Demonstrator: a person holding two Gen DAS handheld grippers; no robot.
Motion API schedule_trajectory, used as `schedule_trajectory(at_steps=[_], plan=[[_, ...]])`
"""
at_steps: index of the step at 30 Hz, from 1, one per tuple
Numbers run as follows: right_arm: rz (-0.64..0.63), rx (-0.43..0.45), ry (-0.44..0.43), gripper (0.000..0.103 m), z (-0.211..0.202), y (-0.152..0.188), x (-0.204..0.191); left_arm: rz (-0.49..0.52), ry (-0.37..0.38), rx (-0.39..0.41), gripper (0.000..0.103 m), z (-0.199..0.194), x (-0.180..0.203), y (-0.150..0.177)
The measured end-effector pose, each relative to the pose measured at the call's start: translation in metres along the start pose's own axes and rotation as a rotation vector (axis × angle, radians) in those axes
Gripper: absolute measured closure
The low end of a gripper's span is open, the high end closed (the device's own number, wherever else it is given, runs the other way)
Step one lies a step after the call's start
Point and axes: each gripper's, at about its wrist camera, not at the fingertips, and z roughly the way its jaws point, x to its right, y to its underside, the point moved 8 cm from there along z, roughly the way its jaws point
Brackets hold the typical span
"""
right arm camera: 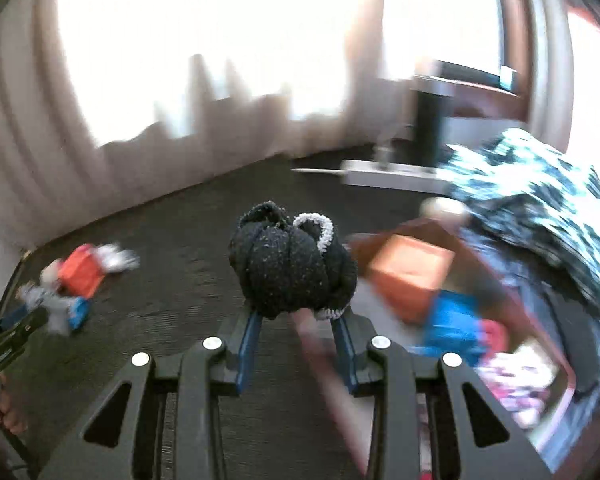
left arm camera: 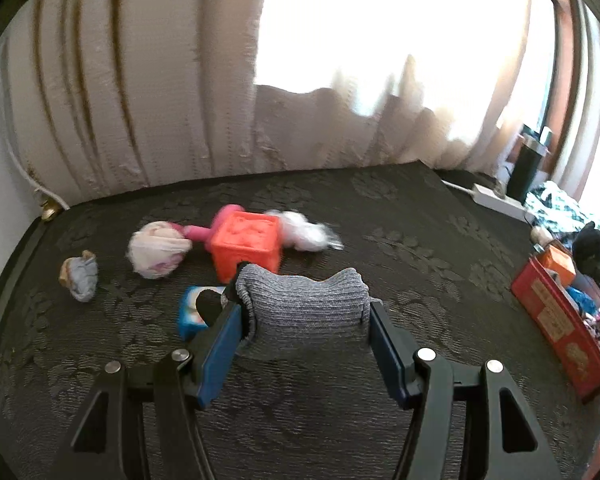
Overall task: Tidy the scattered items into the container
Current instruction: 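Carry the black plush into the red tin with the right tool while the left tool lifts the grey sock, then lower the grey sock into the red tin with the left tool and release it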
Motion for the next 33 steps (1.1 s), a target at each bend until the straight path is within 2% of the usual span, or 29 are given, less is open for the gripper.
schedule_trajectory(at_steps=[5, 8, 10, 14, 20, 26, 33], plan=[[0.087, -0.011, 0.065, 0.066, 0.001, 0.005, 0.056, 0.072, 0.041, 0.024, 0.038, -0.013, 0.042, -0.008], [0.112, -0.026, 0.074, 0.06, 0.003, 0.01, 0.076, 0.115, 0.062, 0.044, 0.038, -0.022, 0.071, -0.015], [0.125, -0.037, 0.082, 0.054, 0.007, 0.014, 0.083, 0.139, 0.075, 0.048, 0.038, -0.026, 0.088, -0.016], [0.139, -0.02, 0.078, 0.022, 0.004, 0.016, 0.095, 0.182, 0.113, 0.038, 0.038, -0.027, 0.124, -0.015], [0.138, 0.055, 0.075, 0.022, -0.015, 0.015, 0.111, 0.254, 0.184, 0.004, 0.038, -0.024, 0.185, -0.004], [0.228, 0.11, 0.058, 0.022, -0.035, 0.019, 0.142, 0.334, 0.285, -0.018, 0.038, -0.029, 0.251, 0.011], [0.337, 0.141, 0.078, 0.022, -0.049, 0.032, 0.183, 0.458, 0.38, 0.023, 0.038, -0.044, 0.32, 0.02]])
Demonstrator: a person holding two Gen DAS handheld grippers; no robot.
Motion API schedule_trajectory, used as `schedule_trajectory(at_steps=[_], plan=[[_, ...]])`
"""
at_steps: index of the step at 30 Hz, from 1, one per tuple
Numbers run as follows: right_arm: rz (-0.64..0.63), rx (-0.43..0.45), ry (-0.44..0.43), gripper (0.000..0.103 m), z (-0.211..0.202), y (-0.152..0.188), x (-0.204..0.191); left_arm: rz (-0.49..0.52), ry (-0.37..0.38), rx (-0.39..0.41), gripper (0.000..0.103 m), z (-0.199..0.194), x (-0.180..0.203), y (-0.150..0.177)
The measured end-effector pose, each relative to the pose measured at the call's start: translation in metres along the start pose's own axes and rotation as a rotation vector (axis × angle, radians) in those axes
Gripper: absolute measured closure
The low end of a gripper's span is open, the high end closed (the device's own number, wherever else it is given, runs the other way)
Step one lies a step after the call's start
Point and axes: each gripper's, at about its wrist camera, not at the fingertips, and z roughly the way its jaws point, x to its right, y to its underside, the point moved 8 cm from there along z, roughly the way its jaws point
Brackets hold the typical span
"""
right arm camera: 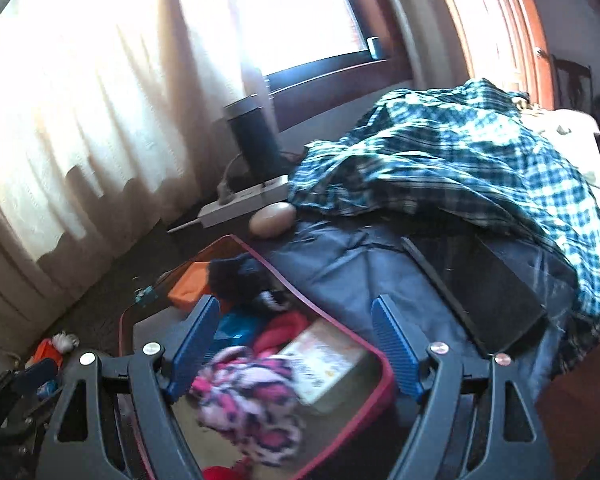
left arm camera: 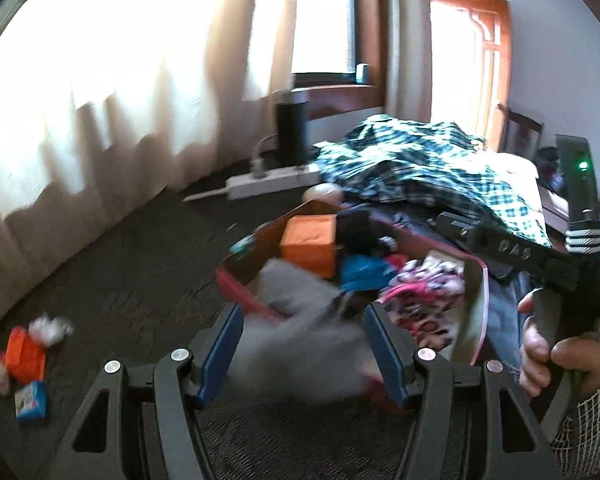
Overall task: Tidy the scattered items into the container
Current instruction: 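Lower the grey sock into the red tin with the left tool and release it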
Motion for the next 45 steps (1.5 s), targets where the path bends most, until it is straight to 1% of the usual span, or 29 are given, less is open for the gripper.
schedule_trajectory(at_steps=[4, 7, 9, 11, 14, 16, 18, 20, 21, 25, 26, 27, 32, 34, 35, 36, 39, 45], plan=[[0.019, 0.0, 0.01, 0.022, -0.002, 0.003, 0.014, 0.04, 0.034, 0.024, 0.038, 0.004, 0.023, -0.013], [0.026, -0.001, 0.007, 0.022, -0.002, 0.004, 0.017, 0.061, 0.047, 0.03, 0.038, 0.008, 0.032, -0.017], [0.025, 0.0, -0.005, 0.022, -0.005, 0.005, 0.015, 0.061, 0.054, 0.027, 0.038, 0.009, 0.031, -0.016], [0.015, 0.005, -0.037, 0.022, -0.01, 0.007, 0.009, 0.049, 0.049, 0.027, 0.038, 0.006, 0.023, -0.014], [-0.028, 0.019, -0.078, 0.022, -0.019, 0.011, -0.007, -0.003, 0.043, 0.012, 0.037, 0.001, 0.003, -0.007], [-0.056, 0.024, -0.092, 0.022, -0.023, 0.013, -0.018, -0.028, 0.044, -0.002, 0.036, -0.004, -0.009, 0.003], [-0.075, 0.026, -0.103, 0.022, -0.026, 0.014, -0.027, -0.047, 0.034, -0.016, 0.031, -0.009, -0.02, 0.016], [-0.076, 0.028, -0.107, 0.022, -0.026, 0.015, -0.03, -0.059, 0.021, -0.033, 0.031, -0.013, -0.027, 0.03], [-0.069, 0.027, -0.107, 0.022, -0.025, 0.015, -0.031, -0.068, 0.022, -0.054, 0.03, -0.013, -0.03, 0.041], [-0.052, 0.014, -0.11, 0.022, -0.022, 0.018, -0.034, -0.095, 0.053, -0.133, 0.03, -0.007, -0.028, 0.074], [-0.054, 0.013, -0.111, 0.022, -0.022, 0.019, -0.036, -0.101, 0.057, -0.153, 0.025, -0.003, -0.027, 0.082], [-0.058, 0.012, -0.112, 0.022, -0.023, 0.02, -0.038, -0.106, 0.062, -0.17, 0.024, 0.0, -0.025, 0.088], [-0.087, 0.024, -0.113, 0.022, -0.03, 0.024, -0.047, -0.143, 0.099, -0.227, 0.024, 0.015, -0.018, 0.102], [-0.093, 0.032, -0.107, 0.022, -0.033, 0.024, -0.047, -0.149, 0.107, -0.224, 0.03, 0.016, -0.017, 0.101], [-0.096, 0.037, -0.103, 0.022, -0.034, 0.024, -0.047, -0.142, 0.103, -0.22, 0.036, 0.015, -0.016, 0.1], [-0.098, 0.04, -0.1, 0.022, -0.035, 0.024, -0.046, -0.135, 0.099, -0.214, 0.044, 0.014, -0.016, 0.1], [-0.102, 0.046, -0.097, 0.022, -0.037, 0.023, -0.045, -0.119, 0.076, -0.183, 0.049, 0.004, -0.017, 0.093], [-0.103, 0.06, -0.101, 0.022, -0.039, 0.022, -0.043, -0.126, 0.055, -0.088, 0.05, -0.024, -0.026, 0.065]])
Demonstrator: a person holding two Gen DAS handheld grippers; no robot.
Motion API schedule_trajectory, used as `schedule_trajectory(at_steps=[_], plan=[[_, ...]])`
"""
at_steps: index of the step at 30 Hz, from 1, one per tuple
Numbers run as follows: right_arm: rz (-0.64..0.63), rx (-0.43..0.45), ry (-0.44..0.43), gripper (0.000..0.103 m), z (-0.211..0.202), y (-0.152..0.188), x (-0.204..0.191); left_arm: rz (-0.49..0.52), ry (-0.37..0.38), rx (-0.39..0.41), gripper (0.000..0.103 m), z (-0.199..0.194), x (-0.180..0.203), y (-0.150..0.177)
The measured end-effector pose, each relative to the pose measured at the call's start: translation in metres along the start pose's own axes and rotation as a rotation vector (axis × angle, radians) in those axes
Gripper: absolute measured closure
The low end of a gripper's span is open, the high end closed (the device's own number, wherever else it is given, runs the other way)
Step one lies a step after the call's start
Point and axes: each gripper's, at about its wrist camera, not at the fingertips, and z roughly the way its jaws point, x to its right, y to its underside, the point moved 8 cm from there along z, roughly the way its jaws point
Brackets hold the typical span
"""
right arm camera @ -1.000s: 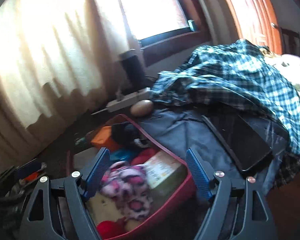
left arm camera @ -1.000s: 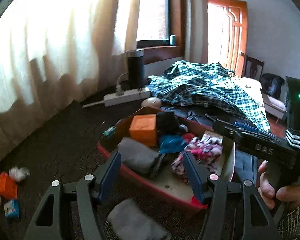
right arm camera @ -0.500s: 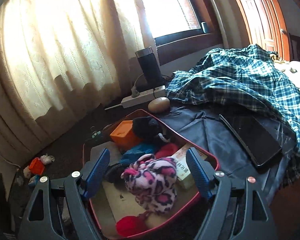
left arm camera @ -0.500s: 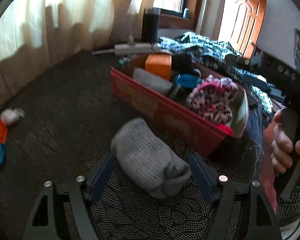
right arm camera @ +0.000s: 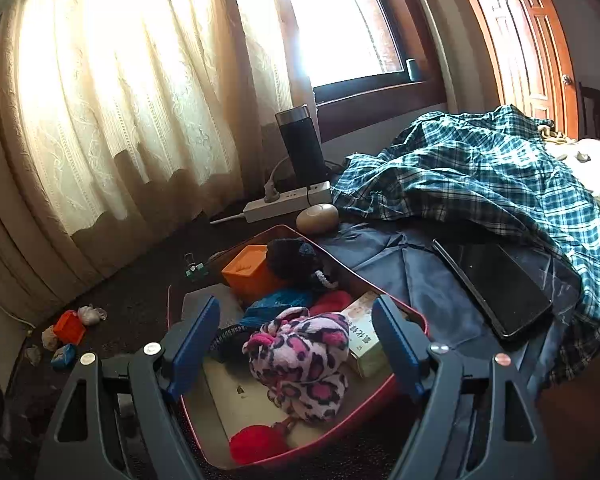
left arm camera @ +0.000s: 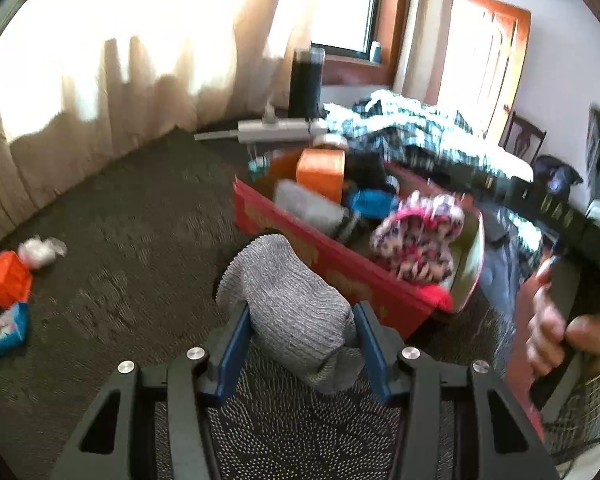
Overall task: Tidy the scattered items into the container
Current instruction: 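Lower the grey sock into the red tin with the left tool and release it, then bring both tools back to the blue snack packet on the mat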
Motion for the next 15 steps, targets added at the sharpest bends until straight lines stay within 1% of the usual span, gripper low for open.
schedule_trajectory(at_steps=[3, 8, 13, 14, 15], plan=[[0.008, 0.008, -0.001, 0.022, -0.001, -0.002, 0.002, 0.025, 0.011, 0.041, 0.05, -0.007, 0.01, -0.02], [0.035, 0.021, 0.009, 0.022, -0.004, -0.005, 0.01, 0.08, 0.047, 0.072, 0.05, 0.006, 0.037, -0.05], [0.064, 0.051, 0.033, 0.022, -0.01, -0.011, 0.022, 0.096, 0.091, 0.057, 0.049, 0.029, 0.06, -0.061], [0.068, 0.053, 0.035, 0.022, -0.011, -0.012, 0.024, 0.096, 0.103, 0.05, 0.048, 0.034, 0.064, -0.062], [0.07, 0.053, 0.037, 0.022, -0.01, -0.012, 0.025, 0.095, 0.113, 0.044, 0.044, 0.038, 0.067, -0.062]])
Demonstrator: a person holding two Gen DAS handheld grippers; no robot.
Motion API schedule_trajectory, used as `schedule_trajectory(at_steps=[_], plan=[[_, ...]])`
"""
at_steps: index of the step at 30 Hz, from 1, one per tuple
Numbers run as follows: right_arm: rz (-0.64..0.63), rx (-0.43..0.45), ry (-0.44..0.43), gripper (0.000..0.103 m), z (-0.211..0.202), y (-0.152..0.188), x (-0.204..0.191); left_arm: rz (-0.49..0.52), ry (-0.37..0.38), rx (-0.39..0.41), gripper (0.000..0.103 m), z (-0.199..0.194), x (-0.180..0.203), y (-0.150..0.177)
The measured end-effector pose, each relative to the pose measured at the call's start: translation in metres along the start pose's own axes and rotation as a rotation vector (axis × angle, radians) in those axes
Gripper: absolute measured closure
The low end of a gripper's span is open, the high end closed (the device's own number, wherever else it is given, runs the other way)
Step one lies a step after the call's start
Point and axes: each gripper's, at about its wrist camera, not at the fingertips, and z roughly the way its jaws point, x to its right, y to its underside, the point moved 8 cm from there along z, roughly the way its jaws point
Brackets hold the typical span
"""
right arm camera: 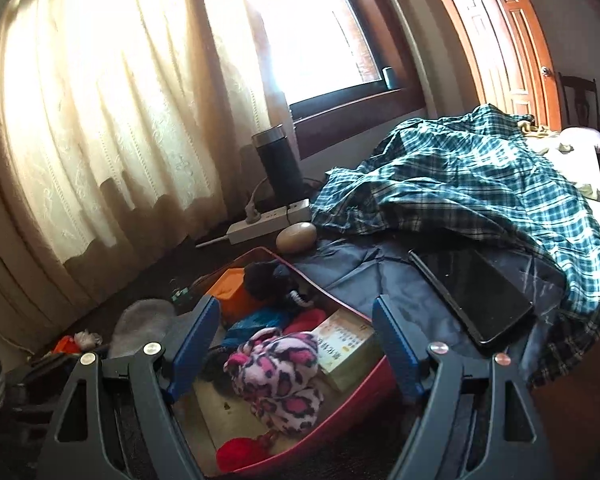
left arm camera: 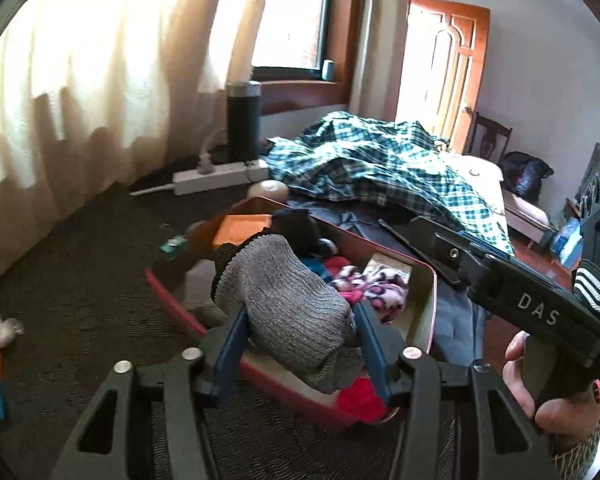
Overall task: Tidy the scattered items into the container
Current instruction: 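Bring both tools back to the blue snack packet on the mat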
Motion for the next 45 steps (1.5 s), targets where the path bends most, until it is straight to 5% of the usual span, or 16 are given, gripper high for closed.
schedule_trajectory(at_steps=[5, 18, 29, 36, 40, 42, 45], plan=[[0.005, -0.012, 0.004, 0.022, 0.005, 0.001, 0.003, -0.011, 0.018, 0.015, 0.022, 0.002, 0.002, 0.001], [-0.021, -0.026, -0.018, 0.021, 0.006, 0.006, -0.021, -0.143, -0.067, 0.047, 0.022, -0.029, -0.059, 0.013], [-0.156, -0.062, -0.114, 0.021, 0.008, 0.023, -0.101, -0.293, -0.244, 0.053, 0.022, -0.073, -0.156, 0.055], [-0.251, -0.105, -0.191, 0.021, 0.018, 0.044, -0.166, -0.365, -0.468, 0.061, 0.022, -0.116, -0.236, 0.097], [-0.294, -0.161, -0.249, 0.021, 0.029, 0.063, -0.205, -0.433, -0.535, 0.047, 0.021, -0.139, -0.282, 0.12], [-0.311, -0.192, -0.269, 0.021, 0.036, 0.074, -0.221, -0.455, -0.567, 0.04, 0.004, -0.149, -0.304, 0.13], [-0.341, -0.236, -0.296, 0.021, 0.044, 0.089, -0.244, -0.463, -0.612, 0.033, 0.001, -0.157, -0.33, 0.142]])
